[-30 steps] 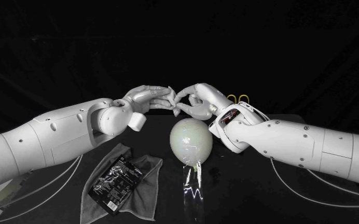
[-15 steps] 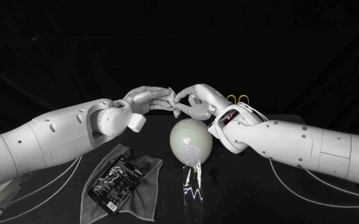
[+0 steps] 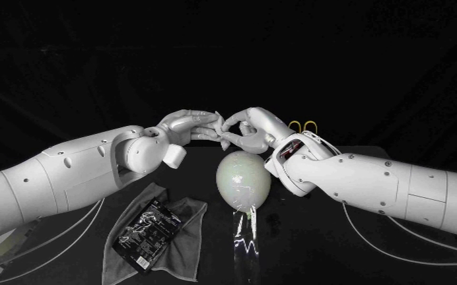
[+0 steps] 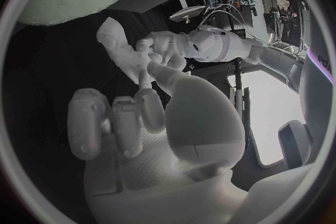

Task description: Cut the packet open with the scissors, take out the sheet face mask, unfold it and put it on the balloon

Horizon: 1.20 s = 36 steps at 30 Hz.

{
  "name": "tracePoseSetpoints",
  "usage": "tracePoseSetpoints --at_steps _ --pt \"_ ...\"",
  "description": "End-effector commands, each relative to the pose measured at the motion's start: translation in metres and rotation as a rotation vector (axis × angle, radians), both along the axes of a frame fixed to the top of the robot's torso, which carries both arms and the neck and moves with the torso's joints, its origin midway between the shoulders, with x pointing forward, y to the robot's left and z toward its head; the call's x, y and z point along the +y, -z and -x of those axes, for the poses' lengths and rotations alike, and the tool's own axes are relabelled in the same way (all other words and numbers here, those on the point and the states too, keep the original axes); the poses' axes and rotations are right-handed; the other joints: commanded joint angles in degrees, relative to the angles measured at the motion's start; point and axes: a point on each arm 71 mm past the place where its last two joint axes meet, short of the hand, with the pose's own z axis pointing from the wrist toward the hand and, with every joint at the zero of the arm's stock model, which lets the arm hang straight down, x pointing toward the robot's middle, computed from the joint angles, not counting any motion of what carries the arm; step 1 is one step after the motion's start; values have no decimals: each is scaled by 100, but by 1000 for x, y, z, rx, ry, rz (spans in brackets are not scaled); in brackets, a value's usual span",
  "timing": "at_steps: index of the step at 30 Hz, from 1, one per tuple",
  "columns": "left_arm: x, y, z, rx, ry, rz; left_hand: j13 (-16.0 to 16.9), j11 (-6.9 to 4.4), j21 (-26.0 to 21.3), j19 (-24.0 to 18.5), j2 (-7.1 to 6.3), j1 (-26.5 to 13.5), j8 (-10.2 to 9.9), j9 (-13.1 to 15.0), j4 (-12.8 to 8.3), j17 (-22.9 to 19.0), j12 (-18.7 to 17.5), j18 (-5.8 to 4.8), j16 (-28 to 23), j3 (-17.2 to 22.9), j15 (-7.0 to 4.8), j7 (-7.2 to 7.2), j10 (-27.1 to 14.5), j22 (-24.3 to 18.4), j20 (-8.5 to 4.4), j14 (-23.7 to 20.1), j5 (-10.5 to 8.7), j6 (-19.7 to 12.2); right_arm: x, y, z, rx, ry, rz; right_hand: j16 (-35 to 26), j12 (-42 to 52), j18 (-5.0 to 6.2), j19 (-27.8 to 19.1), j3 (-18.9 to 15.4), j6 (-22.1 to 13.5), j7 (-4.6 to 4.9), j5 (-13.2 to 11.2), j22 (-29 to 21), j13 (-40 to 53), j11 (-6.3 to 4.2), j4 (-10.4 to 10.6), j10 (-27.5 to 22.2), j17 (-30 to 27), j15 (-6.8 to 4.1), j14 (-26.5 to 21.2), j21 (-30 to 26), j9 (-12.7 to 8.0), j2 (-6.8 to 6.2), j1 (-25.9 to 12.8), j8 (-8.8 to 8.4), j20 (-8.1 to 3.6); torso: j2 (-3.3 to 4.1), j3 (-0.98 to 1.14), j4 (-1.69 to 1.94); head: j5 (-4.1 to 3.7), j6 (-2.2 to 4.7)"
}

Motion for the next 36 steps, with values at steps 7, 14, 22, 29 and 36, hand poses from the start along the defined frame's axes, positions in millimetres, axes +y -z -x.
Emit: tracePoseSetpoints --at_steps 7,14,22,29,36 --pt "-3 -2 1 -7 18 7 -3 -4 38 16 39 10 17 450 -1 11 10 64 31 -19 -7 -1 41 6 -20 34 19 41 3 0 2 3 -6 -3 36 254 -47 169 119 240 -119 -2 1238 728 -117 -30 107 1415 -118 563 130 41 327 248 111 -64 -1 -1 3 -2 -5" --pt "-5 -2 1 -5 25 8 -4 -5 41 16 38 10 16 450 -1 13 10 64 33 -20 -9 -2 44 8 -21 36 19 43 5 1 3 5 -1 -5 70 684 -75 231 287 400 -183 -9 1275 996 -177 -122 302 1475 -176 579 255 154 465 396 286 -127 1 -1 5 -5 -7" --pt "-4 -2 2 -4 32 6 -4 -10 52 17 35 11 14 450 -2 23 9 64 41 -23 -13 -6 54 14 -25 44 19 51 1 1 2 12 26 -25 86 731 -85 254 331 461 -222 -10 1288 1029 -211 -117 327 1503 -203 586 301 233 464 365 383 -154 1 1 1 7 -13" --pt "-2 -2 3 -7 42 -3 -5 -12 57 18 34 11 14 451 -1 27 9 64 45 -25 -15 -8 61 17 -27 49 19 56 -7 1 2 50 62 -72 90 768 -90 265 354 476 -238 -9 1295 1053 -225 -110 343 1510 -215 588 325 269 464 345 423 -167 -2 1 -4 9 -12" --pt "1 -2 3 -7 43 -7 -4 -15 66 19 35 11 13 451 0 34 10 64 51 -27 -18 -12 71 21 -30 55 20 63 -17 3 3 109 95 -112 90 801 -93 273 378 486 -251 -9 1299 1075 -237 -114 358 1510 -227 588 340 303 461 335 459 -177 -2 1 -5 12 -7"
